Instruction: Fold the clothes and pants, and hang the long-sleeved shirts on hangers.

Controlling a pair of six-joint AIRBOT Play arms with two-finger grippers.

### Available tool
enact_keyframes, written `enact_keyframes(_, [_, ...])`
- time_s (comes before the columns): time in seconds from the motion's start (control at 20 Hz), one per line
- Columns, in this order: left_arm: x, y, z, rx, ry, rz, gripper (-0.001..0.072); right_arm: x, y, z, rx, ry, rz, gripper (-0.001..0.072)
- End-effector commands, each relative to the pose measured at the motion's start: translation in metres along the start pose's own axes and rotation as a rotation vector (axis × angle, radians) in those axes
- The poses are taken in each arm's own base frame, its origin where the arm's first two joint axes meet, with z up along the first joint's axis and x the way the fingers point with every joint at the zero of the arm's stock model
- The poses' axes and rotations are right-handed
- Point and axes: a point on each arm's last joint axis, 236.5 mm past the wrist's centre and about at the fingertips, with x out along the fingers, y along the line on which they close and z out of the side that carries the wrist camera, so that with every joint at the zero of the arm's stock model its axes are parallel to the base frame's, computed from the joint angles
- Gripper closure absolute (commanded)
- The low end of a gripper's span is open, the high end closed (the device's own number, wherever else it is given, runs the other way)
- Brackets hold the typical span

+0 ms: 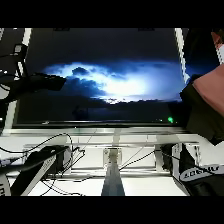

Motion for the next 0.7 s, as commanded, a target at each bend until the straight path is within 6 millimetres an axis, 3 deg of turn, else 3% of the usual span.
enact_keyframes(0.0, [0.0,0.0,0.001,-0.001,-0.003,-0.001,0.0014,0.007,0.021,-0.004,0.017,0.041,0.107,0.0173])
enact_keyframes(0.15, [0.0,0.0,0.0,-0.002,-0.001,-0.001,0.0014,0.004,0.094,-0.023,-0.214,0.081,0.362,0.021])
enact_keyframes(0.25, [0.0,0.0,0.0,-0.002,-0.001,-0.001,0.0014,-0.013,0.148,-0.049,-0.455,0.089,0.524,0.0334])
enact_keyframes(0.35, [0.0,0.0,0.0,-0.003,0.0,-0.001,0.0014,-0.038,0.193,-0.088,-0.703,0.1,0.675,0.0453])
enact_keyframes(0.45, [0.0,0.0,0.0,-0.003,0.0,-0.001,0.0014,-0.071,0.226,-0.13,-0.89,0.11,0.817,0.0676])
enact_keyframes(0.55, [0.0,0.0,0.0,-0.003,0.0,-0.001,0.0013,-0.097,0.249,-0.162,-1.01,0.102,0.921,0.069])
enact_keyframes(0.65, [0.0,0.0,0.0,-0.003,0.0,-0.001,0.0013,-0.11,0.261,-0.183,-1.169,0.047,0.968,0.0691])
